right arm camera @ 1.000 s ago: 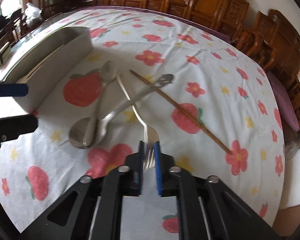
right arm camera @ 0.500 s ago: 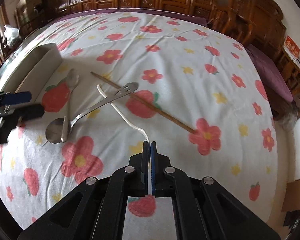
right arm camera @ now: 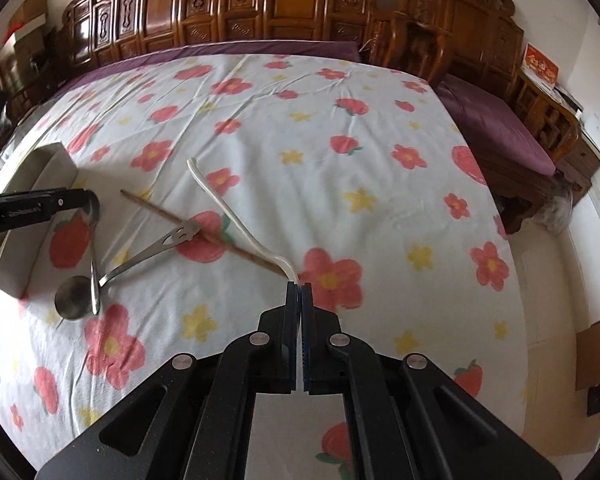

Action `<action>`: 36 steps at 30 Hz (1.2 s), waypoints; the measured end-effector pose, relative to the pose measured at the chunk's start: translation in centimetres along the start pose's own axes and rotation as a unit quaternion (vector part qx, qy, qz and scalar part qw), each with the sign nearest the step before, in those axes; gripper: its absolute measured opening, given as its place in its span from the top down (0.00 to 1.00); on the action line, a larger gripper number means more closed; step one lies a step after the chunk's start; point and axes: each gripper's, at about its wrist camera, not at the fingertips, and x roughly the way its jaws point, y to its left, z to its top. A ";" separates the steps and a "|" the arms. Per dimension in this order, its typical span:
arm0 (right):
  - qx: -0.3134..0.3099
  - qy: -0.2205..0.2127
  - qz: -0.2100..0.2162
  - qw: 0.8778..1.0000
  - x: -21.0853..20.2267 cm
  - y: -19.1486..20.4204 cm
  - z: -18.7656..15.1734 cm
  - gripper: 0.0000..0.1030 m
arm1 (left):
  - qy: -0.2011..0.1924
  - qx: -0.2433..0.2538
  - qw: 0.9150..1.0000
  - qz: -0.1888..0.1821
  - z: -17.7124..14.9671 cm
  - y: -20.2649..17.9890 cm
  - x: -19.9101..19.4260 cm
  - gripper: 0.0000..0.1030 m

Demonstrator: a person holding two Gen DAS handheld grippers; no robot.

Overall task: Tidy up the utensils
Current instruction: 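Grasp a metal spoon with the left tool while the right tool holds the white fork, then carry the metal spoon into the tray and open the left tool while the right tool holds the white fork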

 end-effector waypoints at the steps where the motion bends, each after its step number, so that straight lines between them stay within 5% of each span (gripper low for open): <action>1: 0.003 -0.001 0.004 1.000 0.0 -0.2 -0.1 0.98 | 0.004 0.000 1.000 0.001 0.0 0.0 0.2 0.69; 12: 0.005 -0.014 0.035 0.999 -1.1 0.6 -0.7 0.98 | 0.019 -0.008 1.000 0.006 0.3 -0.2 2.1 0.69; 16: 0.004 -0.017 0.040 0.999 -1.4 0.9 -0.7 0.98 | 0.010 0.000 1.000 0.001 0.3 -0.7 2.1 0.90; 20: 0.004 -0.015 0.040 0.999 -1.4 1.2 -0.8 0.98 | -0.009 0.018 1.000 -0.013 0.5 -1.3 1.0 0.99; 36: 0.001 -0.024 0.052 0.998 -3.4 5.9 0.1 0.98 | -0.074 0.039 0.996 -0.017 1.2 1.0 -7.1 1.00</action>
